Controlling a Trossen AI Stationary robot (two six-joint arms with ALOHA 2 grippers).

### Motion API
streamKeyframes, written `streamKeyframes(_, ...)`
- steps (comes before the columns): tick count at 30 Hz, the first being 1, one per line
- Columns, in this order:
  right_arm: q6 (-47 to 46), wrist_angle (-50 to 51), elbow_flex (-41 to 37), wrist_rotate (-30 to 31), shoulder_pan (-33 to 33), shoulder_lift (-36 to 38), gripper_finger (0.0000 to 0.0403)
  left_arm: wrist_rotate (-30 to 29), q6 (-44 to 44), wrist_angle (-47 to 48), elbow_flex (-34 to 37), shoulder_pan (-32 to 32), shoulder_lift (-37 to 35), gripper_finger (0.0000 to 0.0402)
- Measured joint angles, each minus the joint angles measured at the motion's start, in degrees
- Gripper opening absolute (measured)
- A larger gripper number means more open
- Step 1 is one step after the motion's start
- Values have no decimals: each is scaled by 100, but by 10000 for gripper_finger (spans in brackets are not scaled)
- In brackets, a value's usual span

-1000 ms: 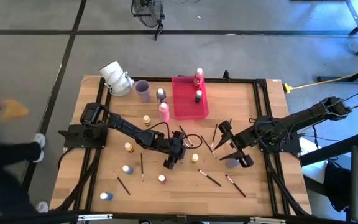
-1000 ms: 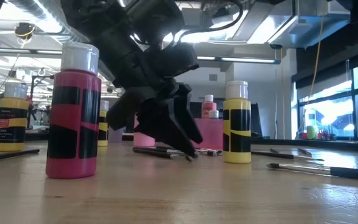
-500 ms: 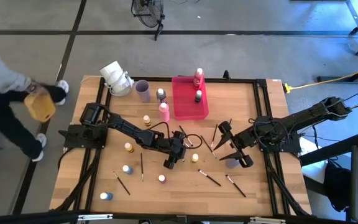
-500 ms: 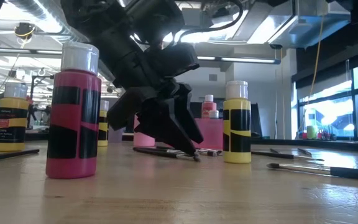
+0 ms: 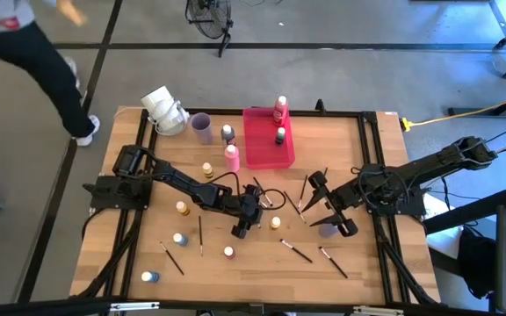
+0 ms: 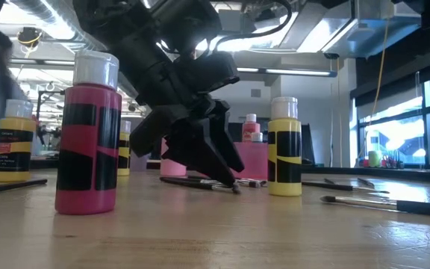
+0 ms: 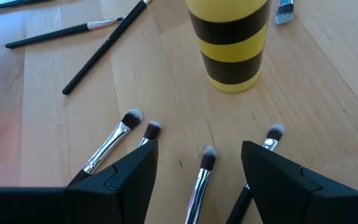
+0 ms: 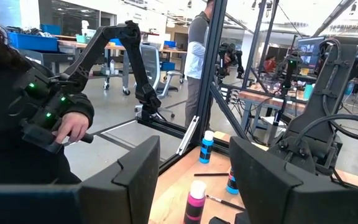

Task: Pick & Place Paint Supplies
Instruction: Put the black paint brush into the purple cup

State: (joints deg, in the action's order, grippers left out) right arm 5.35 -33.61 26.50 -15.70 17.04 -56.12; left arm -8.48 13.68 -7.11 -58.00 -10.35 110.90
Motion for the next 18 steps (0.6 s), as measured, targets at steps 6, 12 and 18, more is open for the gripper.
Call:
streamKeyframes(6, 0, 1, 0, 2, -1, 0, 197, -29, -53, -325, -22, 0, 262, 228)
streamKeyframes(12, -2, 7, 0, 4, 0, 0, 197, 3, -90, -437, -26, 0, 353, 227)
streamKeyframes(18, -5, 20, 0, 7, 0, 0, 197, -67, -241, -203, -26, -2, 314, 227)
